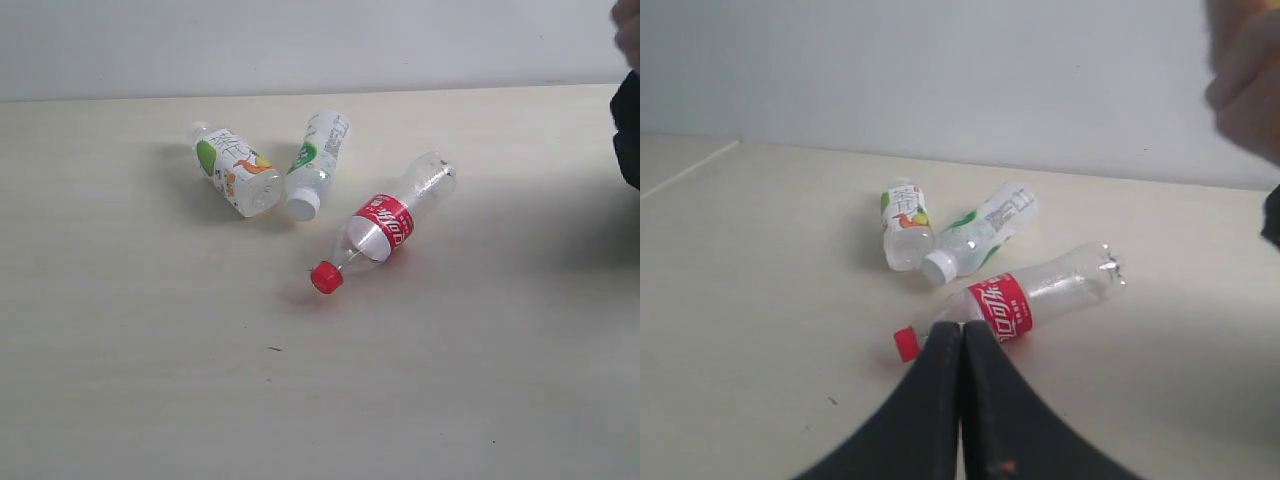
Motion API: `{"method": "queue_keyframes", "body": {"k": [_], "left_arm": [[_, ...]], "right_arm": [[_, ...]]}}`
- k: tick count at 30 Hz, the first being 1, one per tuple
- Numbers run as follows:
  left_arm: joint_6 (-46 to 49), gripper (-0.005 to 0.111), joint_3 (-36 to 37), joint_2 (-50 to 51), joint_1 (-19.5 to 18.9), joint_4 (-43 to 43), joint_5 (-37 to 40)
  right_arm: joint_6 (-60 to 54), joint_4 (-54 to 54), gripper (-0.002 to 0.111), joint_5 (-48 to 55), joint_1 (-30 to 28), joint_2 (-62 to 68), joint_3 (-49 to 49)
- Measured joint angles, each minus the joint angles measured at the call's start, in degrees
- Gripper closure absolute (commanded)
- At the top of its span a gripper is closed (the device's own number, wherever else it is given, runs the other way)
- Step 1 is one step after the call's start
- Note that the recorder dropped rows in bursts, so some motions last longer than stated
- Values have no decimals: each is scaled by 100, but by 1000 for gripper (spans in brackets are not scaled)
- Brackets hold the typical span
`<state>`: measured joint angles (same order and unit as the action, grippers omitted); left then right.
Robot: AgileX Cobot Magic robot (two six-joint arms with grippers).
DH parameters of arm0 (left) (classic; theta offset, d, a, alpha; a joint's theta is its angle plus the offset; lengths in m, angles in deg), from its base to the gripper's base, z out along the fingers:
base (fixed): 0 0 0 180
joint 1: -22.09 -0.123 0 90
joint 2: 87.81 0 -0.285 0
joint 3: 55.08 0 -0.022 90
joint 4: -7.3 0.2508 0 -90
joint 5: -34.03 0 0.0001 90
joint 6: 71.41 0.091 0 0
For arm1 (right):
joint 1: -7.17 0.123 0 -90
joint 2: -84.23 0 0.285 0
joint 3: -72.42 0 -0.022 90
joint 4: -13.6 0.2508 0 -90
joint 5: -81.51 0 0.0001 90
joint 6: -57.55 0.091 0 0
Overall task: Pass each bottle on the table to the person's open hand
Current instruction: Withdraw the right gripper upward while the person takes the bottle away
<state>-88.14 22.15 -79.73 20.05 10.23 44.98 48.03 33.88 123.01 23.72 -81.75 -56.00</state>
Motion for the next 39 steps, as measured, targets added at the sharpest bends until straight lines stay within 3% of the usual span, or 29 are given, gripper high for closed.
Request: {"method": "queue_keyframes", "body": {"k": [39], "left_arm": [[0, 107, 0, 0, 0, 0, 0]], "right_arm": [[0, 292, 108, 109, 0, 0, 0]]}}
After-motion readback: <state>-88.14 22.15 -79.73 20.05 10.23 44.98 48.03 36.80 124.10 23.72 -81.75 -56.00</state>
